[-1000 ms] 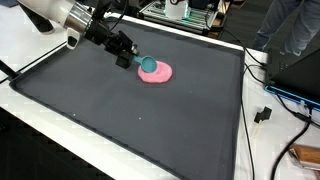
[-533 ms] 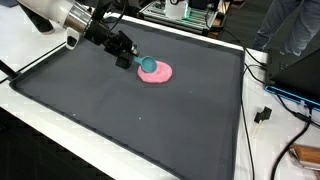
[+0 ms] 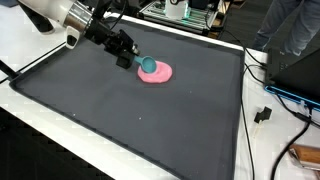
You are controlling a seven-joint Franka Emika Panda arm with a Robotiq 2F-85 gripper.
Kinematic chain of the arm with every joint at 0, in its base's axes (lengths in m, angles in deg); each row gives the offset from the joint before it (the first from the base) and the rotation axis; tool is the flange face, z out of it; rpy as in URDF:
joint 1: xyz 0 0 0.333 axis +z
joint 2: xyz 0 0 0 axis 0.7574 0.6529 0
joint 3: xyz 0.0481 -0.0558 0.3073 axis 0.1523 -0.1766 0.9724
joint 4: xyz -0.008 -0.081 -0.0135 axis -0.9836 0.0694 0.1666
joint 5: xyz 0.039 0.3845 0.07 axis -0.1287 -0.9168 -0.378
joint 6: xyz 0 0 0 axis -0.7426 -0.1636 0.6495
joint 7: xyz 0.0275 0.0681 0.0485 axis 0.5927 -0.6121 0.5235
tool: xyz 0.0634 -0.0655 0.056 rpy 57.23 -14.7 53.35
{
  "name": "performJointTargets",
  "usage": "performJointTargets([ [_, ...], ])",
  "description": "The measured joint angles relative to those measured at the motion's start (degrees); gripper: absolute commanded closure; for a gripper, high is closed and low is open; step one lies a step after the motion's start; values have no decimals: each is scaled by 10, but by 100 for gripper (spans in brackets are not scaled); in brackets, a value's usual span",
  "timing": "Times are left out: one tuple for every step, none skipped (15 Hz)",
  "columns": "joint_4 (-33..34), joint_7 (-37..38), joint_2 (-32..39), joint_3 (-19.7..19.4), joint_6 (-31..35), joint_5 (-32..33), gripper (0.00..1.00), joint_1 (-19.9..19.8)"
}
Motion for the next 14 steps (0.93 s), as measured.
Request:
performJointTargets([
  [0,0,-1,0,0,2,75,2],
  [0,0,-3,0,1,4,75,4],
  [0,0,-5,0,2,6,75,6],
  [-1,0,-7,0,4,10,75,8],
  [-2,2,-11,0,6,15,75,11],
  [-3,4,-14,0,8,20,75,15],
  [-4,7,-17,0,10,26,75,18],
  [-5,11,-21,0,12,32,75,22],
  [-6,14,-24,0,15,37,75,26],
  [-8,16,-27,1,16,43,75,30],
  [-9,18,-31,1,18,49,75,33],
  [-9,20,-37,1,18,54,75,36],
  [-9,23,-44,2,18,59,75,38],
  [-10,25,-53,2,18,63,75,40],
])
